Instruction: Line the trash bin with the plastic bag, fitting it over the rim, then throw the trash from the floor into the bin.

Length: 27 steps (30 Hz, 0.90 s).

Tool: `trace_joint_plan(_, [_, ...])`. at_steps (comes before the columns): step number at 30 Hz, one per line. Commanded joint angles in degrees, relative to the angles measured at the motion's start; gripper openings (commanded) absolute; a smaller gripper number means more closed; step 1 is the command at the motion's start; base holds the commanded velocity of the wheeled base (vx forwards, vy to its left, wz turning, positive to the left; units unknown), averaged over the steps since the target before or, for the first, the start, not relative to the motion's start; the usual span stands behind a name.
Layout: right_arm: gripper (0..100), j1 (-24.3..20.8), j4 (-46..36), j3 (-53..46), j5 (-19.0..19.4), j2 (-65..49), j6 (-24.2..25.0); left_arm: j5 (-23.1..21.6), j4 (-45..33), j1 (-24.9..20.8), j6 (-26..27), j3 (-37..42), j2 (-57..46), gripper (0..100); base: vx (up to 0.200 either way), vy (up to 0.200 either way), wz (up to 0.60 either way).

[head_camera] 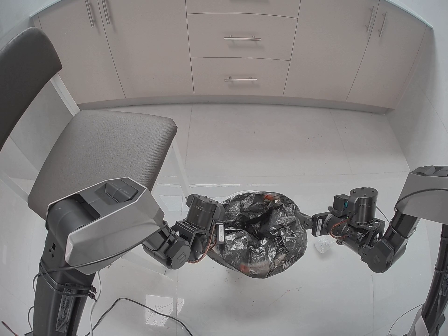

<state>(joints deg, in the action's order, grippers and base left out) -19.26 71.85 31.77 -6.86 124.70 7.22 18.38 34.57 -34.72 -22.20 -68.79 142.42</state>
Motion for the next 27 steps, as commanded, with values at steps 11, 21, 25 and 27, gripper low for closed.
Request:
trace_joint_plan(11, [100,-0.3,0.1,1.1,0.0,1.5,0.0,0.0,-0.1,0.2,-0.2,-0.7,0.5,100,0.0,0.0,0.0])
trace_joint_plan(21, [100,-0.7,-0.7,5.2,-0.2,4.1,-0.2,0.0,0.0,0.2,-0.4,-0.9,0.4,100,0.0,0.0,0.0])
trace_joint_plan(25, [100,-1.1,-0.7,9.1,-0.3,7.2,-0.7,0.0,0.0,0.8,-0.4,-1.2,0.7,100,0.0,0.0,0.0])
trace_joint_plan(27, [100,-1.1,-1.8,10.9,-0.3,8.4,-0.8,0.0,0.0,1.1,-0.3,-1.4,0.8,100,0.0,0.0,0.0])
